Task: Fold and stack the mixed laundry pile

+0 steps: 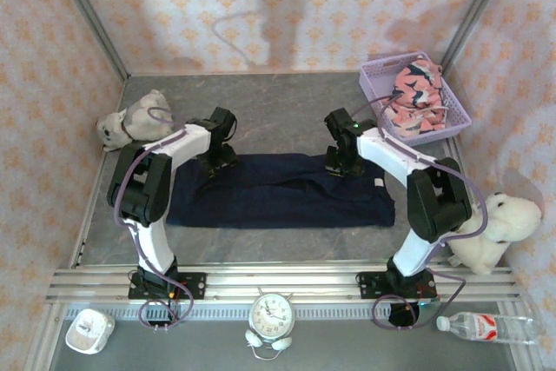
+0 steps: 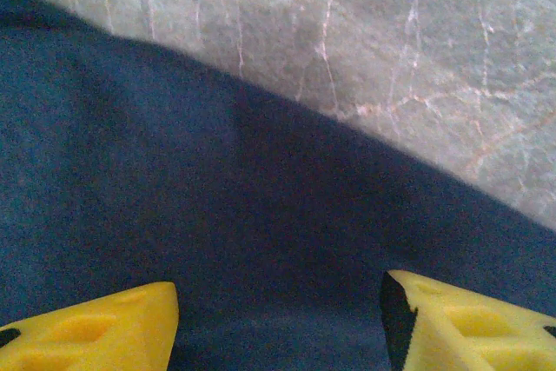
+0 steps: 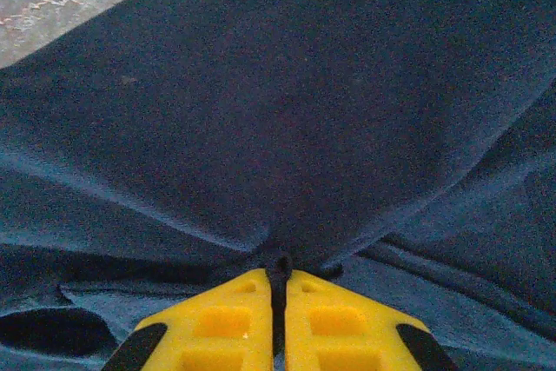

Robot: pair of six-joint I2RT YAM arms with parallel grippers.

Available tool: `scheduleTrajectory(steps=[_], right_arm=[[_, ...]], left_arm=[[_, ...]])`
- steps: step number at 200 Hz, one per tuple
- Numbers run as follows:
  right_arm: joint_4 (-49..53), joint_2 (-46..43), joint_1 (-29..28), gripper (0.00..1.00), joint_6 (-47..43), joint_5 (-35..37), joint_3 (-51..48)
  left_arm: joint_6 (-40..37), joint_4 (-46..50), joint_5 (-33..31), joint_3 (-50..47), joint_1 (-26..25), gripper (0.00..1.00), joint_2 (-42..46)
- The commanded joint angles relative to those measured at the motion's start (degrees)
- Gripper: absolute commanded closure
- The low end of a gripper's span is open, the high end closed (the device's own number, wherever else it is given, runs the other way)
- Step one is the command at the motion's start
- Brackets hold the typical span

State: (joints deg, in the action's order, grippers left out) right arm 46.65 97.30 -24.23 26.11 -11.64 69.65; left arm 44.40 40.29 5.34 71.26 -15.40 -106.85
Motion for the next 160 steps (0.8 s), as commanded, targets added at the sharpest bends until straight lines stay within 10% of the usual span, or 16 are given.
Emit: scheduleTrajectory(steps=[1,24,50,130,160], right_arm=[[0.28,-0.09,0.15,0.86,-0.29,3.01,1.37],[-0.07,0.33,0.09,0.6,-0.39,3.03,1.02],[-1.53,0.91,0.12,0.58,-0.44,2.11,0.7],[-4.82,4.94,0.14,1.0,-1.69,-0.3,2.92],[-4.28,1.93,0.17,1.0,-2.69,-0.7,3.33]], left_arm=[[-1.98,1.27,-4.96,2.38,0.39,0.36,-3.1],[-1.69,1.35,-4.49,2.92,2.52,0.36,-5.79],[-3.01,2.38,-4.64,3.17,4.37,0.36,-6.27],[-3.17,3.73,-4.55,3.15,5.01,0.36,-6.35],[-2.81,3.93,-4.44,3.04,4.96,0.37,-6.62]])
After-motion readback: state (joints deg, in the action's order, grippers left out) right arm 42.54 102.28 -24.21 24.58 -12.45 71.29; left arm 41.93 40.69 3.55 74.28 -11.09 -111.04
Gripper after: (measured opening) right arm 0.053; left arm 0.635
